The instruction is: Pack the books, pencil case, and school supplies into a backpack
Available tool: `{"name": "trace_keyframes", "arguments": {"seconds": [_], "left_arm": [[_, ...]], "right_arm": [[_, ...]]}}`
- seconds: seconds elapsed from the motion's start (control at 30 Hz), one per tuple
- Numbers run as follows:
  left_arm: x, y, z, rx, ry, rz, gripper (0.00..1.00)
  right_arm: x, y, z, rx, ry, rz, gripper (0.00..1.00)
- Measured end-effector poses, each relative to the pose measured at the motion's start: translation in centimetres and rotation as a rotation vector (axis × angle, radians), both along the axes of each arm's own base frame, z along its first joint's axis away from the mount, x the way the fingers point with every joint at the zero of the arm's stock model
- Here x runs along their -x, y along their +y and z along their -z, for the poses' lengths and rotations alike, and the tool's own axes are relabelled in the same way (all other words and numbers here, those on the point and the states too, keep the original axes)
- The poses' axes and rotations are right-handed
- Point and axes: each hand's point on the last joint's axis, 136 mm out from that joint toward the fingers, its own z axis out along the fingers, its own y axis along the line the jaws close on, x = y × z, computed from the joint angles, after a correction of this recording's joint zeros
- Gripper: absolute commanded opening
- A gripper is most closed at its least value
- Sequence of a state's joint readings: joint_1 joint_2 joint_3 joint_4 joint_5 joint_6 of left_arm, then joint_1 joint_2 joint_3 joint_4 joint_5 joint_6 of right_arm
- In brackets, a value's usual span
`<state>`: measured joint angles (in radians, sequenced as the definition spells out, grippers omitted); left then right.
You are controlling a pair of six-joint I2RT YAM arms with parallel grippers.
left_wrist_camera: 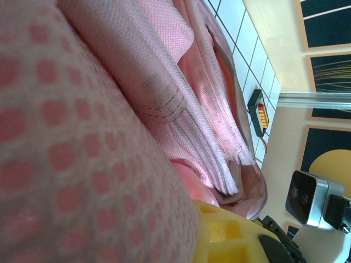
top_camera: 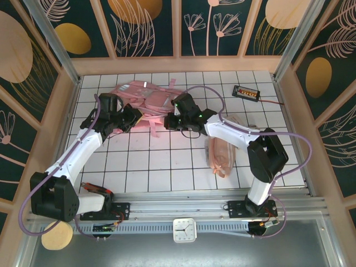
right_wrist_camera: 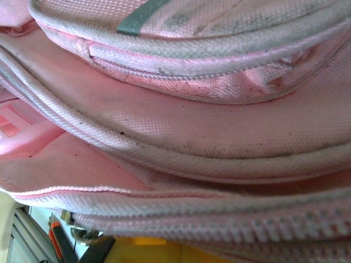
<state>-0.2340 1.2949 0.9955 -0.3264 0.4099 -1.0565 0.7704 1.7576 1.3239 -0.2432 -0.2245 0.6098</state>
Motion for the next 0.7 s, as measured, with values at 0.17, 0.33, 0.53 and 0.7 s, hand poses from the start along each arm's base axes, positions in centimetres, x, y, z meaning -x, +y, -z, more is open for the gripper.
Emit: {"name": "trace_keyframes", "arguments": {"seconds": [0.17, 0.33, 0.53, 0.7], "left_arm": [[0.1, 0.2, 0.3, -0.018, 0.001, 0.005, 0.00], [0.5, 0.6, 0.4, -0.047, -0.003, 0.003, 0.00], [1.2, 1.3, 0.3, -0.061, -0.010, -0.003, 0.00], [1.3, 1.4, 0.4, -0.058, -0.008, -0.003, 0.00]], "right_arm": [[0.3, -1.1, 0.3, 0.027, 0.029, 0.010, 0.00], [0.0, -4.6, 0.5, 0.063, 0.065, 0.061, 0.00], [-0.1, -7.2, 0.6, 0.070, 0.077, 0.049, 0.28], [1.8, -3.4, -0.9, -0.007, 0.042, -0.100, 0.64]]}}
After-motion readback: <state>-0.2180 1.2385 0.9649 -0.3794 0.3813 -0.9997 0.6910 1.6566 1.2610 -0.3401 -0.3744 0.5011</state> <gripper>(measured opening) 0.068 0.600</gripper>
